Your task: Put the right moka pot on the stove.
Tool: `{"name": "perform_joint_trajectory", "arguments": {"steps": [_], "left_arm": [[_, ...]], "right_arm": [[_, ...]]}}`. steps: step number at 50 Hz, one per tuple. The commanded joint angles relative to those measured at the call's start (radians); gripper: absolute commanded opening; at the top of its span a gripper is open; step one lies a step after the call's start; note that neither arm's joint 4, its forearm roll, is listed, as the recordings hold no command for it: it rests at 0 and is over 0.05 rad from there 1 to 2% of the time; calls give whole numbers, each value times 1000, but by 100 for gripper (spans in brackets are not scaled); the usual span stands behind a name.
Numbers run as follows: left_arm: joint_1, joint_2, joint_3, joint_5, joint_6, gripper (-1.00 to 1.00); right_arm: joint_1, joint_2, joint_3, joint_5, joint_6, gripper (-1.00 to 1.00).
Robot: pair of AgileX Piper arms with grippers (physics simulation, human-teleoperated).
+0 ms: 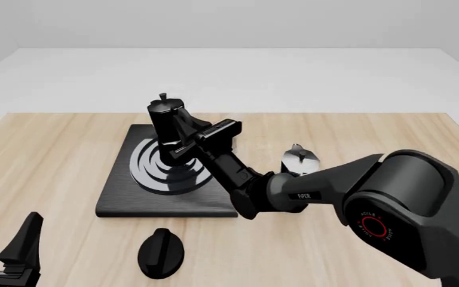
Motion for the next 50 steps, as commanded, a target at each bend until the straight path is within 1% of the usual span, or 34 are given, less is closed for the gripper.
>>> {"name": "perform_joint_trajectory", "arguments": {"steps": [1, 5, 19, 25, 35, 38, 39, 40, 41, 42, 44, 46, 50], "left_arm": [[0, 0, 0, 0, 0, 100], [0, 0, 0, 0, 0, 100], [0, 0, 0, 0, 0, 100], [0, 0, 0, 0, 0, 100], [0, 0, 0, 0, 0, 100], [0, 0, 0, 0, 0, 100], [0, 0, 0, 0, 0, 100], [0, 0, 0, 0, 0, 100], [0, 0, 0, 0, 0, 100], [0, 0, 0, 0, 0, 100], [0, 0, 0, 0, 0, 100], [0, 0, 0, 0, 0, 100], [0, 0, 0, 0, 0, 100]], "right_arm": [[-2, 23, -50, -11, 43, -100], [-3, 35, -52, -12, 63, -100], [8, 31, -3, -33, 60, -100], [6, 2, 43, -44, 69, -100], [12, -34, 102, -60, 59, -100], [17, -42, 111, -51, 58, -100], [6, -44, 112, -49, 44, 100], [34, -70, 154, -71, 60, 100], [34, -70, 155, -71, 60, 100], [30, -79, 162, -64, 40, 100], [32, -85, 165, -50, 47, 100], [33, -100, 181, -54, 44, 100], [28, -120, 189, -26, 38, 100]]}}
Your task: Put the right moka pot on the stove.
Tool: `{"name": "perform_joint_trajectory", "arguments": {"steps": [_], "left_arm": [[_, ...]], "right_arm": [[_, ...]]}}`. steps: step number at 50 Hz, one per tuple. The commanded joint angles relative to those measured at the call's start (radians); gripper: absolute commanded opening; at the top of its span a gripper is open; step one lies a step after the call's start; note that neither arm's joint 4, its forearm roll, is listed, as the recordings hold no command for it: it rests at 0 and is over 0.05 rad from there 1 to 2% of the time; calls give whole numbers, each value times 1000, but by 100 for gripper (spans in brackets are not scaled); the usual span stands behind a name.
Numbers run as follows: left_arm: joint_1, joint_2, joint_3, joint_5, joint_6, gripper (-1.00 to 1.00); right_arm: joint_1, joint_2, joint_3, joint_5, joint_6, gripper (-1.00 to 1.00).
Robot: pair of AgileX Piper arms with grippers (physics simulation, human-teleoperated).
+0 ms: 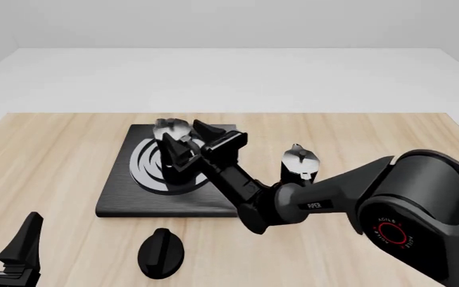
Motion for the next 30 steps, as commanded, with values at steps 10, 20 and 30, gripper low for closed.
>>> {"name": "perform_joint_trajectory", "arguments": {"steps": [10, 20, 30], "left_arm": [[0, 0, 0, 0, 0, 100], [0, 0, 0, 0, 0, 100], [0, 0, 0, 0, 0, 100]], "right_arm": [[2, -143, 89, 62, -18, 100], [14, -244, 173, 68, -27, 100], [24, -344, 255, 75, -38, 100]]}}
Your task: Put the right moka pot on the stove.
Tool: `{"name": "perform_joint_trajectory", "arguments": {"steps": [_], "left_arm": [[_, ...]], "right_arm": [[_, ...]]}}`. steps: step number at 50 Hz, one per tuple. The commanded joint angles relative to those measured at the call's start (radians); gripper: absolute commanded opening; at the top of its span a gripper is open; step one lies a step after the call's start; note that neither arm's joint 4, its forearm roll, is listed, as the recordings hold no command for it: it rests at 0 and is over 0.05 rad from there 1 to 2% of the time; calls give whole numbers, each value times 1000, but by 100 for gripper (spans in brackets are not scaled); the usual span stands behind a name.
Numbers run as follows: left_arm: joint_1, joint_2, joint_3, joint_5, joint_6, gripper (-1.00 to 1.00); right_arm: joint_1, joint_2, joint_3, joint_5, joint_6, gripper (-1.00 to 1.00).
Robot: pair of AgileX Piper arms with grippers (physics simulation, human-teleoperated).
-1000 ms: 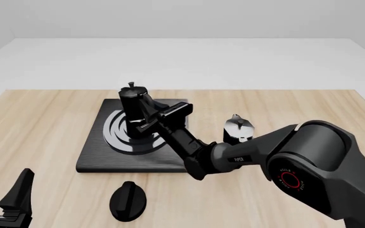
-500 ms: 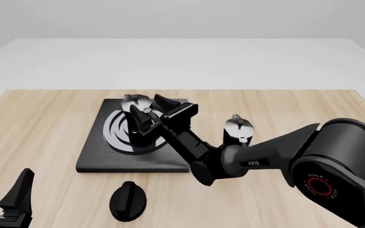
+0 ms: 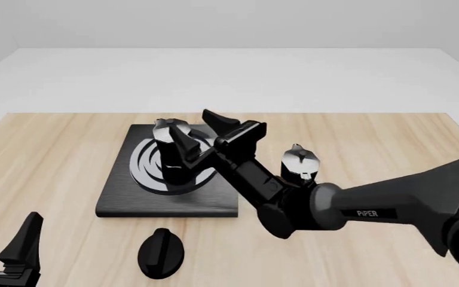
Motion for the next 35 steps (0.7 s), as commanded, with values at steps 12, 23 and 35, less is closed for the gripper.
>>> {"name": "perform_joint_trajectory", "arguments": {"steps": [12, 23, 35], "left_arm": [[0, 0, 0, 0, 0, 100], [0, 0, 0, 0, 0, 100], [0, 0, 0, 0, 0, 100]], "right_arm": [[17, -252, 177, 52, -13, 100], [16, -416, 268, 129, -45, 100], [2, -573, 352, 196, -49, 100]]}}
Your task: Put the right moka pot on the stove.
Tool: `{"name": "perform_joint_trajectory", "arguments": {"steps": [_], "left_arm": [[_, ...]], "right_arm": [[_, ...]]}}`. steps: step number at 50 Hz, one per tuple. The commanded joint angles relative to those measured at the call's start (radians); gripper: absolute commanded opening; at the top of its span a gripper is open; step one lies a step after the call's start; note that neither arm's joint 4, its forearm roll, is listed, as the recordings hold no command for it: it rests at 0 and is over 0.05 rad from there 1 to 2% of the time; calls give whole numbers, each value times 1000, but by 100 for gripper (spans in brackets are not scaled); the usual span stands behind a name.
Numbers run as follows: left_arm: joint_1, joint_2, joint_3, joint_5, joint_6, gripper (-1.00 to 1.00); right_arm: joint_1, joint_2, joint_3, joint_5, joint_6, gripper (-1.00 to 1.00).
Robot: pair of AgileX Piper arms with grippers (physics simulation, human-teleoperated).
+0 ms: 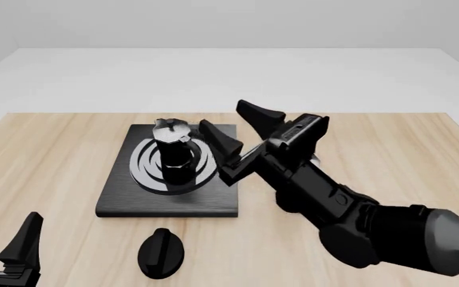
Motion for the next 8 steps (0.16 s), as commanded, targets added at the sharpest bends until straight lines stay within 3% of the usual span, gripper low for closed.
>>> {"name": "perform_joint_trajectory", "arguments": {"steps": [1, 6, 8], "left_arm": [[0, 0, 0, 0, 0, 100], [0, 0, 0, 0, 0, 100], [0, 0, 0, 0, 0, 100]], "right_arm": [[-11, -154, 82, 67, -6, 100], [-27, -217, 109, 101, 8, 100], [-52, -234, 111, 135, 75, 100]]}}
